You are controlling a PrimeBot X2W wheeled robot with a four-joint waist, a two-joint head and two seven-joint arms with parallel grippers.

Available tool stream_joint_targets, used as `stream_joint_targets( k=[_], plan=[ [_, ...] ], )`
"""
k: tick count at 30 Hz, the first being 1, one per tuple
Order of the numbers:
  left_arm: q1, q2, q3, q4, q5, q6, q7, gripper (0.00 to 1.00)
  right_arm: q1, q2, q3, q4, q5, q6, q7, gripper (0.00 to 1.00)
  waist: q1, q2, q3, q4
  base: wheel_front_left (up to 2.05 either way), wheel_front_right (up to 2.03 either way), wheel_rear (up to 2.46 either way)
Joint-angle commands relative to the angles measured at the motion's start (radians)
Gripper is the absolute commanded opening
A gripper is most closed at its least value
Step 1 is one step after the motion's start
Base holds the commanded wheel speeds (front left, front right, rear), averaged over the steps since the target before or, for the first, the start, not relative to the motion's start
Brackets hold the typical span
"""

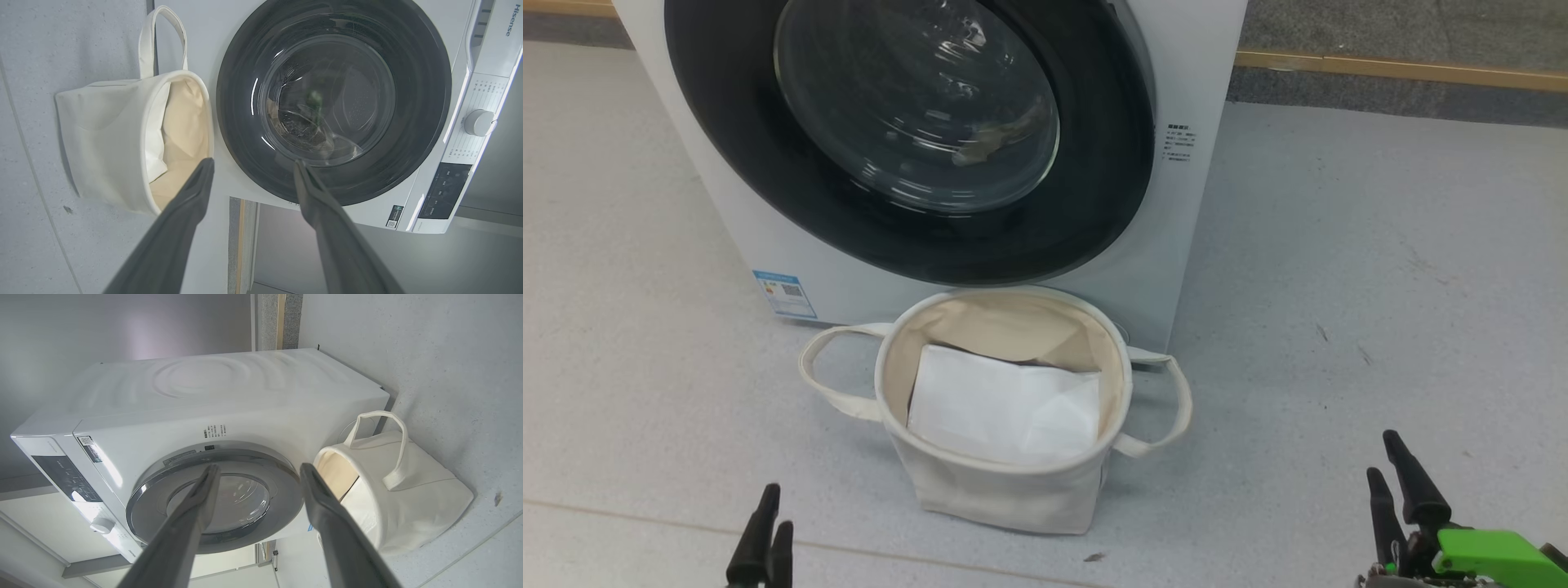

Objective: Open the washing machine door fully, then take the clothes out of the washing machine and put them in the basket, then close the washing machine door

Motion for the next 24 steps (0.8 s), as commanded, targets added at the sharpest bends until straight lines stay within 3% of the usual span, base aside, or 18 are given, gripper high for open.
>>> stream_joint_targets(
  k=[1, 4, 16, 24],
  plan=[
    [-0.047, 0.006, 0.009, -0.034, -0.005, 0.003, -0.006, 1.0, -0.046, -0.003, 0.008, -0.032, 0.01, 0.0, -0.012, 1.0, 0.0012, 0.0, -0.001, 0.001, 0.0, 0.0, 0.0],
    [-0.051, 0.009, 0.011, -0.037, -0.002, 0.005, -0.012, 1.0, -0.054, -0.004, 0.016, -0.03, 0.012, 0.0, -0.022, 1.0, -0.0005, 0.0, 0.0, 0.001, 0.0, 0.0, 0.0],
    [-0.066, 0.03, -0.011, -0.081, 0.066, 0.008, -0.047, 1.0, -0.079, -0.01, 0.06, -0.065, -0.042, 0.0, -0.058, 1.0, -0.0007, 0.0, -0.003, 0.005, 0.0, 0.0, 0.0],
    [-0.073, 0.078, -0.071, -0.116, 0.219, 0.024, -0.082, 1.0, -0.096, -0.028, 0.107, -0.079, -0.216, 0.0, -0.081, 1.0, -0.0007, 0.0, -0.005, 0.006, 0.0, 0.0, 0.0]
  ],
)
